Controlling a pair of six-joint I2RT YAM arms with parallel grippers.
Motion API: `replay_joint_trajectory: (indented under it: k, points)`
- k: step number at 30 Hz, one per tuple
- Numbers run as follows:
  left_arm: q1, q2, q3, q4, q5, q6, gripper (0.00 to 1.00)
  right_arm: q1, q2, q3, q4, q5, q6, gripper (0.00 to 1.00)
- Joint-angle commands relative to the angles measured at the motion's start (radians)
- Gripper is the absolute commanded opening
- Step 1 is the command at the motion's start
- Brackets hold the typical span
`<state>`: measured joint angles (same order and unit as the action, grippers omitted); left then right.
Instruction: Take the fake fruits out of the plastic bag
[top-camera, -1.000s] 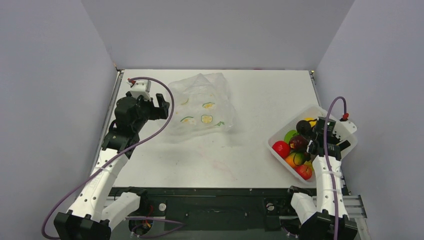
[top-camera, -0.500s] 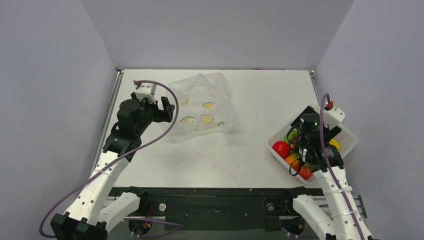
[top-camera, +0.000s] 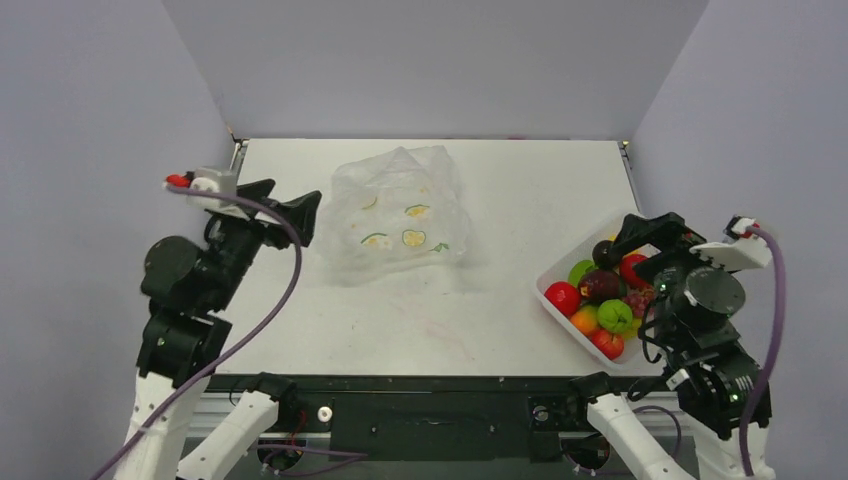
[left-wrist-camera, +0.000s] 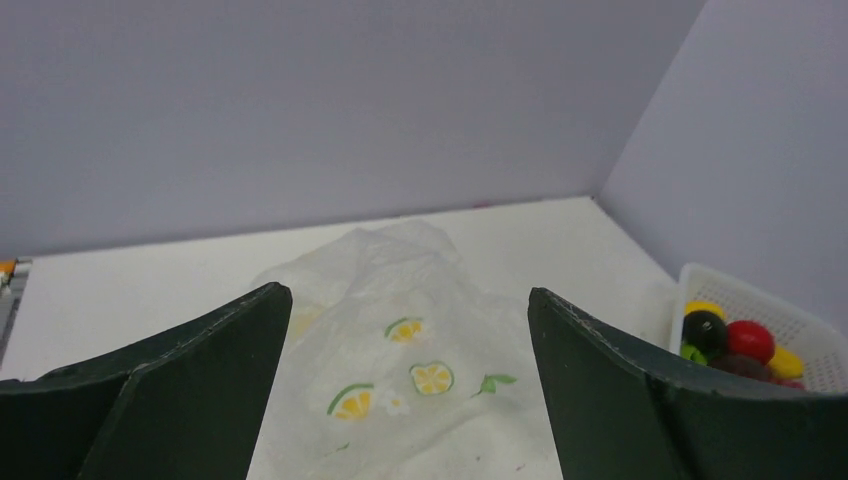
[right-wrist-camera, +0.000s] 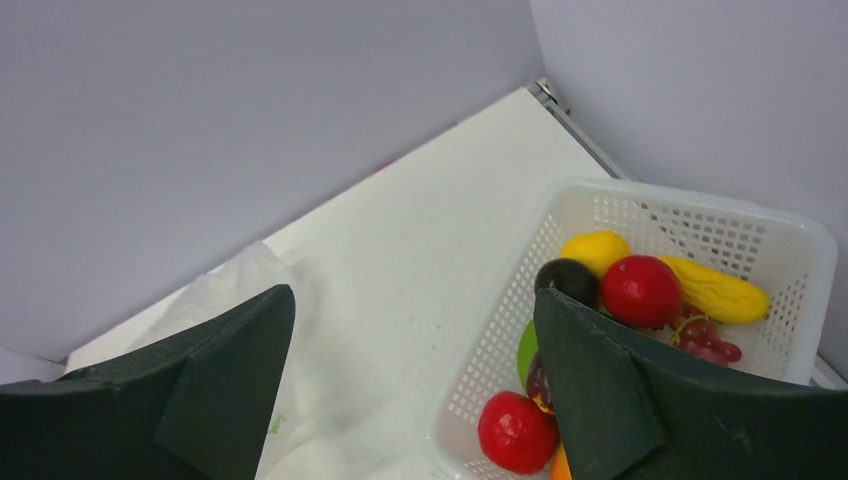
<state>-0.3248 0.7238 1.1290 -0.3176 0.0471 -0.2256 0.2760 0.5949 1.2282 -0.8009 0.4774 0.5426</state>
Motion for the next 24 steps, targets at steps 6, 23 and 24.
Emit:
replay_joint_trajectory:
  k: [6,23,24]
  points:
    - [-0.002,-0.176,0.156,-0.017,-0.009,-0.033,0.95,0.005,-0.137,0.146,0.084,-0.082,-0.109,0.87]
    - [-0.002,-0.244,0.161,-0.011,-0.08,-0.04,0.97,0.003,-0.291,0.056,0.157,0.042,-0.157,0.88]
    - [-0.003,-0.245,0.16,-0.011,-0.08,-0.041,0.97,0.003,-0.303,0.05,0.167,0.037,-0.168,0.88]
